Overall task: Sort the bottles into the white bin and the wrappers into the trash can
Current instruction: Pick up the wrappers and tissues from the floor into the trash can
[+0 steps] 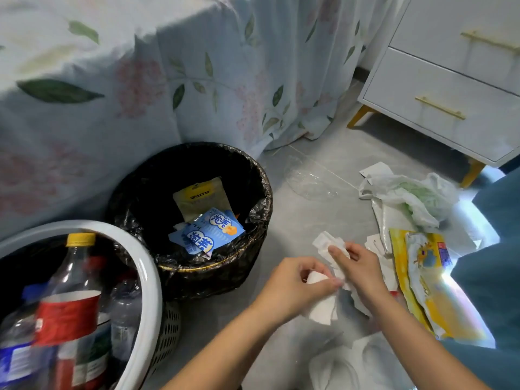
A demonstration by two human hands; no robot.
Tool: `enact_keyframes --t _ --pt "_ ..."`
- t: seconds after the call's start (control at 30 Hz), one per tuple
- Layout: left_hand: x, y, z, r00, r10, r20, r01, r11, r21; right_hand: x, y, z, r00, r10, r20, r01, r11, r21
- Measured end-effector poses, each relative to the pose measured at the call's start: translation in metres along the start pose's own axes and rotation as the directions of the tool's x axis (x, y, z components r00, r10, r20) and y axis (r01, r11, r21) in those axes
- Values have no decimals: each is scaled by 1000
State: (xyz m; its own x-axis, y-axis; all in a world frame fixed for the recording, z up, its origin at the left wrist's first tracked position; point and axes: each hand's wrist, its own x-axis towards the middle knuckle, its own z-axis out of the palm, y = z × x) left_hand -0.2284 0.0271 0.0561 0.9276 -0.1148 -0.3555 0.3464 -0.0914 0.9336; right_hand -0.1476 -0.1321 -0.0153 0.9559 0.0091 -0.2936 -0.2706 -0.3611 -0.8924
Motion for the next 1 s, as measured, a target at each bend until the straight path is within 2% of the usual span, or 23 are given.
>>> enact_keyframes --t 0.17,0.37,0.43,0.57,0.63,0.73,0.8,0.9,1.0 --pt "-21 65 -36 994 81 -77 -83 996 -28 -10 -70 -10 997 -78 27 76 994 74" --pt "-32 101 -115 965 101 -242 -87 994 68 -30 -144 0 983 -182 34 169 958 233" --pt "-23 101 -143 957 41 -286 -32 999 35 -37 -153 3 978 -200 62 176 945 275" --pt "5 79 -181 935 -230 -270 156 951 -268 -44 -149 7 970 -217 110 174 934 311" --pt "22 56 -195 898 -332 -289 239 919 -313 -43 -144 8 972 -201 118 147 923 356" --pt "43 19 -208 852 -444 -277 406 895 -186 -39 -135 7 982 -159 100 98 888 449" --pt "50 3 -213 843 -468 -266 495 868 43 -34 -127 5 990 -120 80 67 874 482" --pt "57 -6 -219 833 -465 -301 550 758 351 -28 -114 0 996 -64 60 24 856 516" --pt "57 0 -225 843 -426 -328 537 686 491 -27 -102 -2 997 -27 66 -12 848 529"
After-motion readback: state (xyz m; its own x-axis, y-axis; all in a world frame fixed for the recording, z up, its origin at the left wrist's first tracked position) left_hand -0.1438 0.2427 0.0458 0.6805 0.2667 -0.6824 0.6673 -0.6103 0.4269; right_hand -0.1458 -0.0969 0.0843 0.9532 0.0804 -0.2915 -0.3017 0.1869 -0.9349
